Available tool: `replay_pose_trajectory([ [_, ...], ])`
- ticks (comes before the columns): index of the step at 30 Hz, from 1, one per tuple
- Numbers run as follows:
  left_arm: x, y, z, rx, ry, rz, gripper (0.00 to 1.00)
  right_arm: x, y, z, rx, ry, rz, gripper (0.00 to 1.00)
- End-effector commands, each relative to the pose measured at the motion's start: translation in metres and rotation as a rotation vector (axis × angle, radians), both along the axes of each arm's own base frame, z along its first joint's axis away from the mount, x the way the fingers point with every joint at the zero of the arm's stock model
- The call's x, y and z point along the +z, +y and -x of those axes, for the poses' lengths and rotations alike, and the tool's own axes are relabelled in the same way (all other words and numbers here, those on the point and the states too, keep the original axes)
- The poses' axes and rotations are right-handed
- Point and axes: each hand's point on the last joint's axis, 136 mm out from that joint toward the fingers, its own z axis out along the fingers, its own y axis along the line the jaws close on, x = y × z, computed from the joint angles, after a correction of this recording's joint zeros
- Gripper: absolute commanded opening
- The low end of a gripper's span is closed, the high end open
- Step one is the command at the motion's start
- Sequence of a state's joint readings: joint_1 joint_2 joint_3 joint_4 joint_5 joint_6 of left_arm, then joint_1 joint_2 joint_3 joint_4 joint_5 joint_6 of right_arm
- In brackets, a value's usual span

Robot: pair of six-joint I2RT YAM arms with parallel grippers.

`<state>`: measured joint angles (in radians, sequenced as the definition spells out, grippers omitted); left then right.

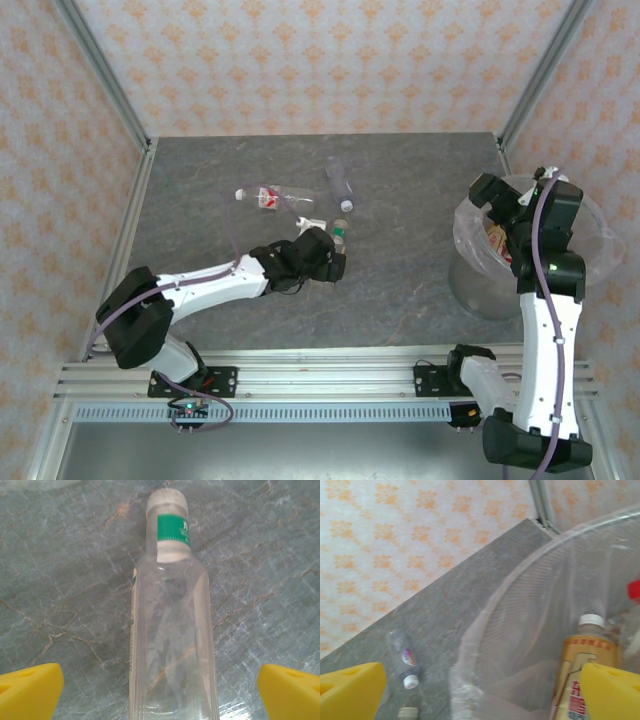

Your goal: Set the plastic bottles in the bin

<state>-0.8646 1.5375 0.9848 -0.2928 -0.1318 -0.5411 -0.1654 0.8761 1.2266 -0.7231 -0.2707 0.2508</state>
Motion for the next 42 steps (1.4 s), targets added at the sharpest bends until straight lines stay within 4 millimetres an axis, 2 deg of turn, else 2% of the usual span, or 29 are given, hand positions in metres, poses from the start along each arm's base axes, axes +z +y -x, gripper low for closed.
replay_pose_trajectory([
  [1, -0.005, 0.007, 0.001, 0.033, 0.016, -0.066, 1.0, 0.028, 0.016, -0.005, 0.065, -0.089, -0.032, 0.99],
  [9, -0.018, 0.005, 0.004, 0.057, 0.06, -0.142, 1.0, 0.036, 0.053, -0.013, 0.195, -0.126, -0.062, 0.99],
  [16, -0.038, -0.003, 0.014, 0.035, 0.139, -0.245, 1.0, 0.023, 0.081, -0.027, 0.259, -0.067, 0.02, 0.99],
  [22, -0.045, -0.011, 0.014, 0.02, 0.141, -0.276, 1.0, 0.015, 0.1, -0.035, 0.303, -0.042, 0.057, 0.99],
  [26, -0.053, -0.009, 0.013, 0.036, 0.145, -0.289, 0.97, 0.011, 0.102, -0.035, 0.303, -0.028, 0.087, 0.99],
  [30, -0.059, -0.016, 0.012, 0.016, 0.144, -0.273, 0.92, 0.01, 0.103, -0.035, 0.307, -0.024, 0.092, 0.99],
  [37, -0.071, -0.019, 0.009, 0.017, 0.157, -0.301, 0.81, 0.009, 0.106, -0.035, 0.318, -0.025, 0.08, 0.99],
  [42, -0.071, -0.019, 0.007, 0.015, 0.143, -0.296, 0.71, 0.009, 0.106, -0.036, 0.315, -0.034, 0.076, 0.99],
])
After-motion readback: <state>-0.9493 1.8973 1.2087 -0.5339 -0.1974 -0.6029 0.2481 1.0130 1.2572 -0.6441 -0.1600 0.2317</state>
